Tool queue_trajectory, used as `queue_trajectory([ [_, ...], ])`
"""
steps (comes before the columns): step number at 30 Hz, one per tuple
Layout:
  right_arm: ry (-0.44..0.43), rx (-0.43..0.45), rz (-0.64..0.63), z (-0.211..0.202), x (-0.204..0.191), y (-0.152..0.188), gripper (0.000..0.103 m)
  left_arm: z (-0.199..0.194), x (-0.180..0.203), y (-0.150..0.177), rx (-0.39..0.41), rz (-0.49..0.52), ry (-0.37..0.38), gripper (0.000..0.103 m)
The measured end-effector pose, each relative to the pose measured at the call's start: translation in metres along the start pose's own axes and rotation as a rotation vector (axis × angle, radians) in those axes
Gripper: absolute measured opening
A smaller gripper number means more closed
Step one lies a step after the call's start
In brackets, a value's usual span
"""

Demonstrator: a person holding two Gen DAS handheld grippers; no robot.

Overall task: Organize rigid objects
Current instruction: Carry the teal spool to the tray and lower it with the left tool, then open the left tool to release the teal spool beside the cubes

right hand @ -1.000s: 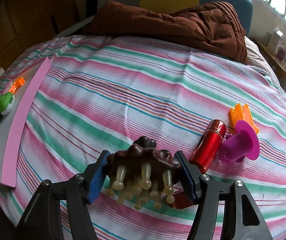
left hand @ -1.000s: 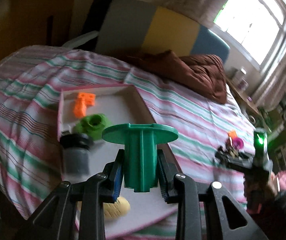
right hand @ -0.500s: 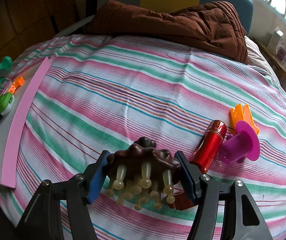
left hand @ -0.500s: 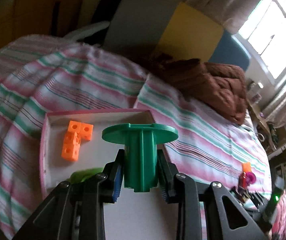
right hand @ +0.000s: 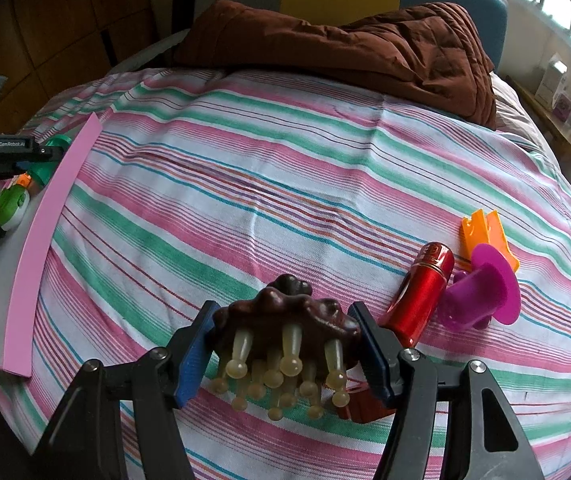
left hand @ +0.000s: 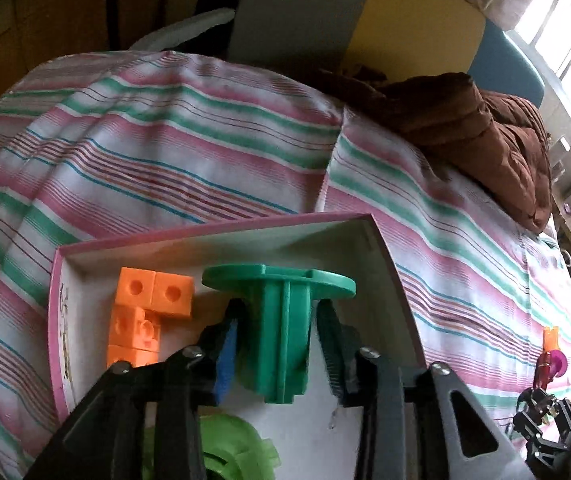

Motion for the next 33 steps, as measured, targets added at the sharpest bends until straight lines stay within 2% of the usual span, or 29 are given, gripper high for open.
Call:
queue_trajectory([
  [5,0.002,0.000,0.000,0.000,0.000,0.000,0.066,-0.022,0.000,0.002,0.048,0.037,-0.006,0.043],
  [10,0.004,0.000,-0.004,0.000,-0.001,0.000,0.066,-0.068,0.001,0.007,0.172,0.081,-0.043,0.043],
  [12,0.008,0.000,-0.008,0.000,-0.001,0.000,0.066,-0.093,0.004,0.016,0.236,0.112,-0.067,0.043],
  [18,0.018,0.000,-0.027,0.000,-0.002,0.000,0.066,-0.145,0.020,0.058,0.347,0.185,-0.094,0.043],
  [26,0.028,0.009,-0.035,0.000,-0.002,0.000,0.066,-0.172,0.028,0.112,0.381,0.209,-0.107,0.043],
  [33,0.027,0.020,-0.031,0.000,-0.002,0.000,0.066,-0.186,0.023,0.129,0.424,0.205,-0.133,0.043],
])
Point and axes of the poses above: each gripper's, at about its wrist camera, not at the fingertips, and z roughly the way its jaws point, x to its right, y to its underside, the point moved 6 cm from there along z, roughly the way its jaws point, and after that the axes turned 13 degrees about -y, right-handed, at the moved point
